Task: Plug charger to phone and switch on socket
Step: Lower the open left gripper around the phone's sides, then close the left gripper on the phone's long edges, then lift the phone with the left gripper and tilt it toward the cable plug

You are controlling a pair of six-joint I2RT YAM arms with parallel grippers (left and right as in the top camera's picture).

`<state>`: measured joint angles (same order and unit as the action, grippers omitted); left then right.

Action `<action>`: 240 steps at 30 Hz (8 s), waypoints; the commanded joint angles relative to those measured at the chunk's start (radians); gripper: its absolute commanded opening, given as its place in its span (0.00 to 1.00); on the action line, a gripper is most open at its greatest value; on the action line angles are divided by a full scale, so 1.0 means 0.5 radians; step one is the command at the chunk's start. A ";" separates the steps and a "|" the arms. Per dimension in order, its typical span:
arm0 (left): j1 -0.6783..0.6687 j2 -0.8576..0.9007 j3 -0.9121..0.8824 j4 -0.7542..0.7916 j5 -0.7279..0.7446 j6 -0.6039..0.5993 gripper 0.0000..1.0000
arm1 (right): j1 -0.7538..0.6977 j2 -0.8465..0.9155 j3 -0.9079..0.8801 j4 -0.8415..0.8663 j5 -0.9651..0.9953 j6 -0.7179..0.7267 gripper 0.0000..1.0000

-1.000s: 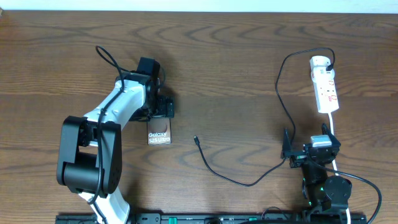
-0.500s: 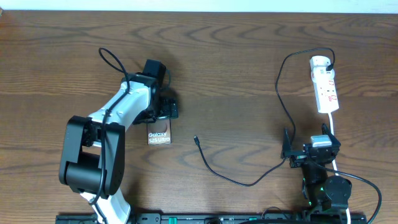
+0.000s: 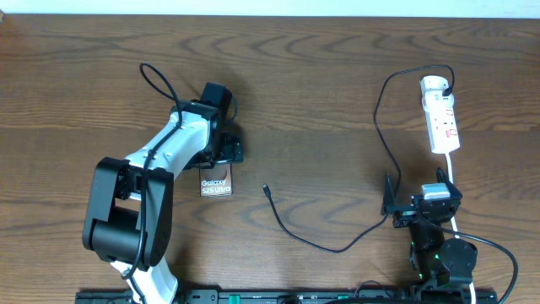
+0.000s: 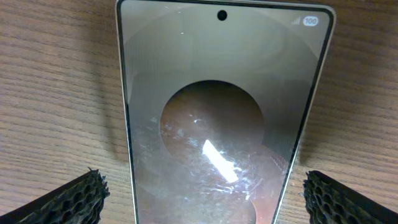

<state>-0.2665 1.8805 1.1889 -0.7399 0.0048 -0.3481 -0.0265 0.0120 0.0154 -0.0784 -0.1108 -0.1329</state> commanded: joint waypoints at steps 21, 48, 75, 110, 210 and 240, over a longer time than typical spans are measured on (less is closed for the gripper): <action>0.002 0.034 -0.172 0.188 0.066 -0.107 0.98 | 0.015 -0.011 -0.009 0.001 0.014 -0.006 0.99; 0.002 0.034 -0.172 0.166 0.125 -0.108 0.98 | 0.015 -0.011 -0.009 0.001 0.014 -0.006 0.99; 0.002 0.034 -0.172 0.140 0.124 -0.091 0.98 | 0.015 -0.011 -0.009 0.001 0.014 -0.006 0.99; 0.002 0.034 -0.173 0.127 0.125 0.027 0.98 | 0.015 -0.011 -0.009 0.001 0.014 -0.006 0.99; 0.003 -0.002 0.108 -0.088 0.124 0.072 0.08 | 0.015 -0.011 -0.009 0.001 0.014 -0.006 0.99; 0.002 -0.417 0.144 -0.124 0.655 -1.130 0.07 | 0.015 -0.011 -0.009 0.001 0.014 -0.005 0.99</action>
<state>-0.2657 1.6997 1.2263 -0.7891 0.2653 -0.8375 -0.0265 0.0120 0.0154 -0.0784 -0.1108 -0.1329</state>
